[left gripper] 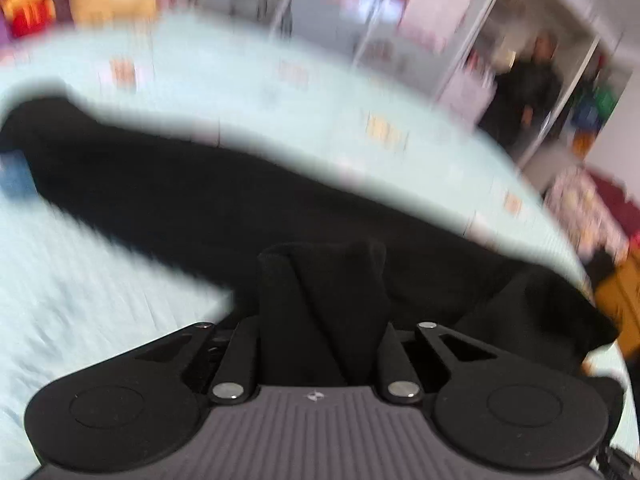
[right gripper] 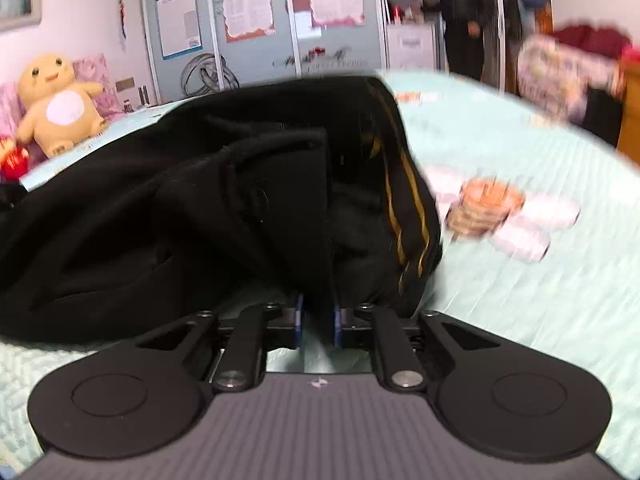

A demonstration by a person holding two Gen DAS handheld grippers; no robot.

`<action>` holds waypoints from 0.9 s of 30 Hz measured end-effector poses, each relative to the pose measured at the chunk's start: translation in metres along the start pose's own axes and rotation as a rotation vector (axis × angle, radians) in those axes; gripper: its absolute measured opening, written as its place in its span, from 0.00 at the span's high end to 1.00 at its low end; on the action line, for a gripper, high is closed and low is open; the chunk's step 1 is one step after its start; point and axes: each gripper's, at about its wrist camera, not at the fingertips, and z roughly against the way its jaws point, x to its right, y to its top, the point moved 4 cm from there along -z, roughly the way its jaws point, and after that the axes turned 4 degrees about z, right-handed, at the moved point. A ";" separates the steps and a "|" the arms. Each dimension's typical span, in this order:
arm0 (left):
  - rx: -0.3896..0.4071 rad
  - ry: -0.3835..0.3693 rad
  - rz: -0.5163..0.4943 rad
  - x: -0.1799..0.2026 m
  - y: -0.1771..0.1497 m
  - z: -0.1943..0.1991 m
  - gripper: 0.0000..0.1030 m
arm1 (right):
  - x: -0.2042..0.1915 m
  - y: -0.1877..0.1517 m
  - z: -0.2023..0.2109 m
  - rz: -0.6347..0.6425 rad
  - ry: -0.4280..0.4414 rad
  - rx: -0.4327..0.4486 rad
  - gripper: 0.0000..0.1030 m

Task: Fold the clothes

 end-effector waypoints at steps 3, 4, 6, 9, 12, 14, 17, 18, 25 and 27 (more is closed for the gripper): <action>0.234 -0.068 -0.047 0.016 0.042 0.079 0.88 | 0.006 0.018 0.026 -0.043 0.016 0.051 0.94; 0.294 -0.079 -0.053 0.018 0.053 0.103 0.88 | 0.008 0.024 0.037 -0.063 0.031 0.068 0.94; 0.407 -0.080 -0.072 0.019 0.070 0.147 0.88 | 0.005 0.029 0.057 -0.099 0.075 0.091 0.94; 0.546 0.093 -0.127 0.009 0.071 0.187 0.87 | -0.006 0.025 0.084 -0.140 0.165 0.106 0.95; 0.462 0.347 -0.087 -0.034 0.055 0.167 0.84 | -0.021 0.005 0.095 -0.153 0.247 0.066 0.94; 0.276 0.461 0.015 -0.079 0.039 0.135 0.79 | -0.022 -0.011 0.093 -0.166 0.266 0.011 0.92; 0.053 0.532 0.133 -0.136 0.008 0.094 0.78 | -0.022 -0.036 0.090 -0.193 0.287 -0.076 0.81; 0.022 0.546 0.160 -0.149 0.000 0.088 0.77 | -0.021 -0.044 0.089 -0.202 0.294 -0.105 0.80; 0.157 0.457 0.310 -0.156 0.016 0.113 0.52 | 0.018 -0.044 0.118 -0.392 0.355 -0.029 0.72; 0.179 0.371 0.399 -0.154 0.021 0.126 0.40 | 0.038 -0.042 0.122 -0.508 0.363 0.033 0.68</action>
